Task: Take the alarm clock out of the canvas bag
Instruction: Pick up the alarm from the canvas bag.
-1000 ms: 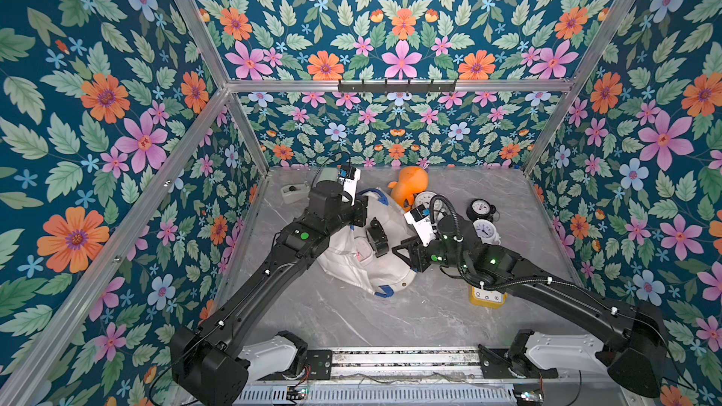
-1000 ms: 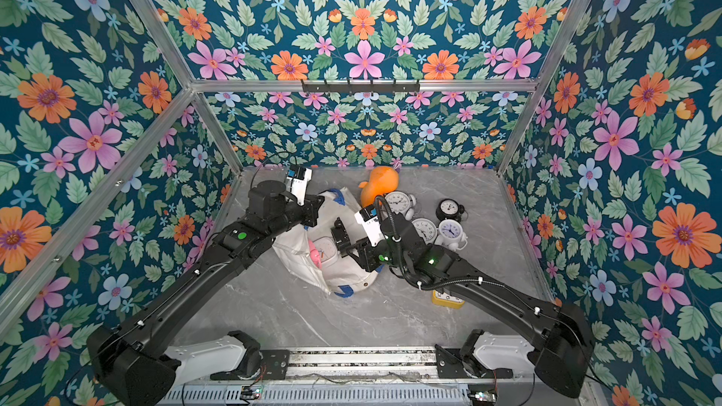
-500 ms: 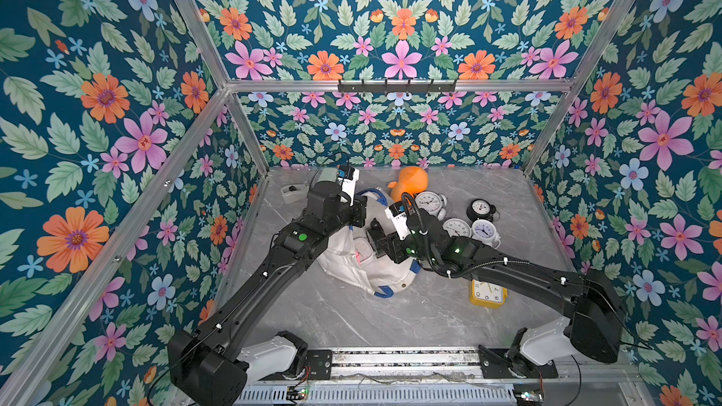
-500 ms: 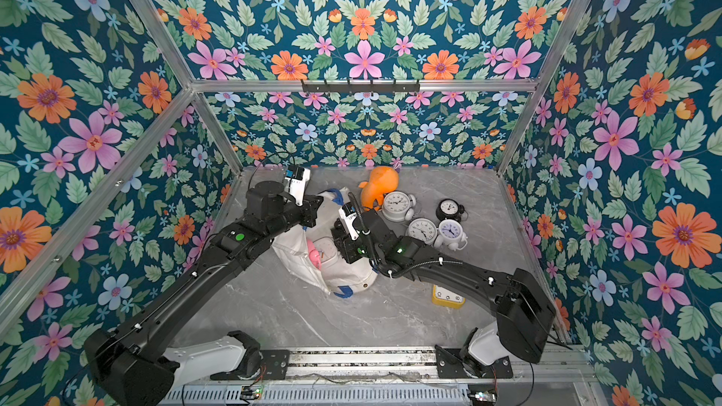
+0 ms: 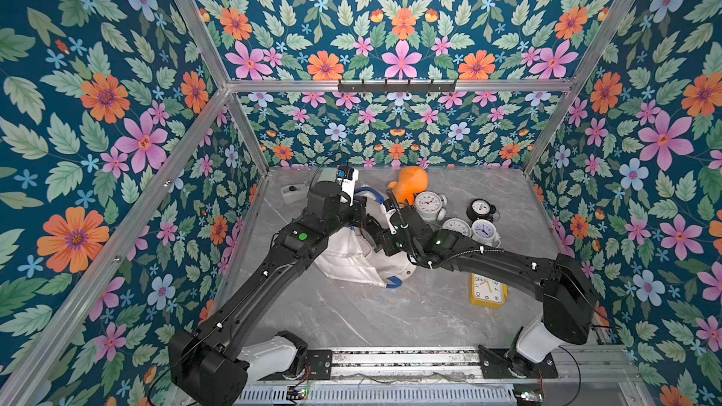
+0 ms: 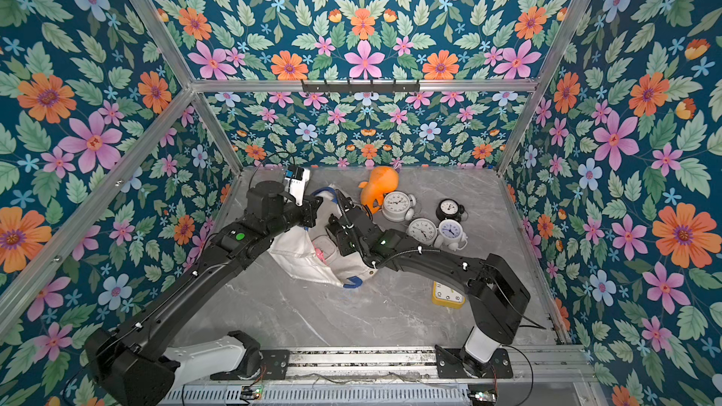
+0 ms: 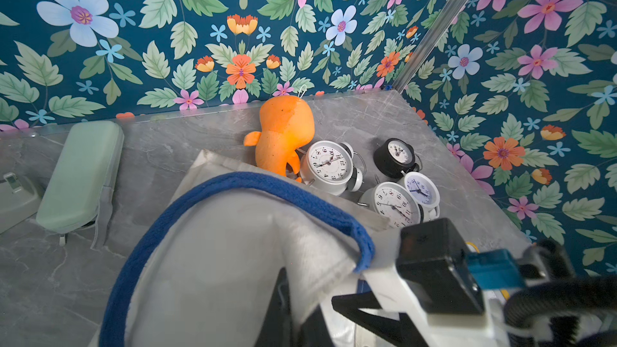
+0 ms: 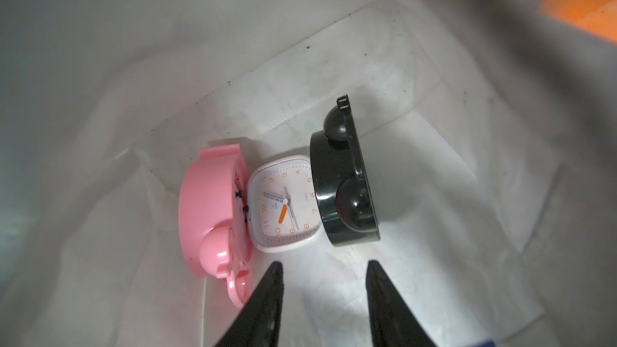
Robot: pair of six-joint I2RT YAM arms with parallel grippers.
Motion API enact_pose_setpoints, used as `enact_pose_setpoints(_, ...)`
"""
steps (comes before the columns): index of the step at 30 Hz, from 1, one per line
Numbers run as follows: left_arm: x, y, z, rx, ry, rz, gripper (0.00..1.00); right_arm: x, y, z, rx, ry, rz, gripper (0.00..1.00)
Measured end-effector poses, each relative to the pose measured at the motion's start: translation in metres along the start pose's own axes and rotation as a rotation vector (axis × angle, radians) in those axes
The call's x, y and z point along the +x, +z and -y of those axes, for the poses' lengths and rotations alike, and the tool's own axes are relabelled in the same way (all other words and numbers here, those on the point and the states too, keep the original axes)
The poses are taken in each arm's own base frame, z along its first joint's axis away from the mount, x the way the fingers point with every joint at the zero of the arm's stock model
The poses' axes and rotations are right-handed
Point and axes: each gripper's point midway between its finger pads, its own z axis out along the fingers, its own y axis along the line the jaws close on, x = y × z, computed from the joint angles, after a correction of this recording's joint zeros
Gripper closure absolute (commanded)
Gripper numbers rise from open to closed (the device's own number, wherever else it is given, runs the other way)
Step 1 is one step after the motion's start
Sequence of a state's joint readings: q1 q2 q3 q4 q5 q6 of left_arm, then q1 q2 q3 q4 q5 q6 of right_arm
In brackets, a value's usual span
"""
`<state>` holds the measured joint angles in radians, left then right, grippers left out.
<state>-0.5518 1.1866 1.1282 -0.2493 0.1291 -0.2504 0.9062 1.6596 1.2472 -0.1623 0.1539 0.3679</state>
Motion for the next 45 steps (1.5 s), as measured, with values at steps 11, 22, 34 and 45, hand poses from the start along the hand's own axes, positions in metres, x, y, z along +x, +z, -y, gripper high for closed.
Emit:
enact_pose_setpoints(11,0.001,0.000,0.001,0.006,-0.005,-0.004,1.00,0.009,0.012,0.005,0.032,-0.027,-0.027,0.56)
enact_pose_setpoints(22,-0.003,-0.007,0.003,0.014,-0.007,0.008,1.00,0.022,-0.003,0.001,-0.062,-0.115,0.028,0.61)
enact_pose_setpoints(34,-0.003,-0.010,0.007,0.031,-0.007,0.010,1.00,0.046,-0.014,-0.016,-0.246,-0.198,0.101,0.63)
enact_pose_setpoints(45,-0.003,-0.010,0.008,0.038,-0.007,0.008,1.00,0.032,-0.020,-0.041,-0.367,-0.237,0.166,0.63)
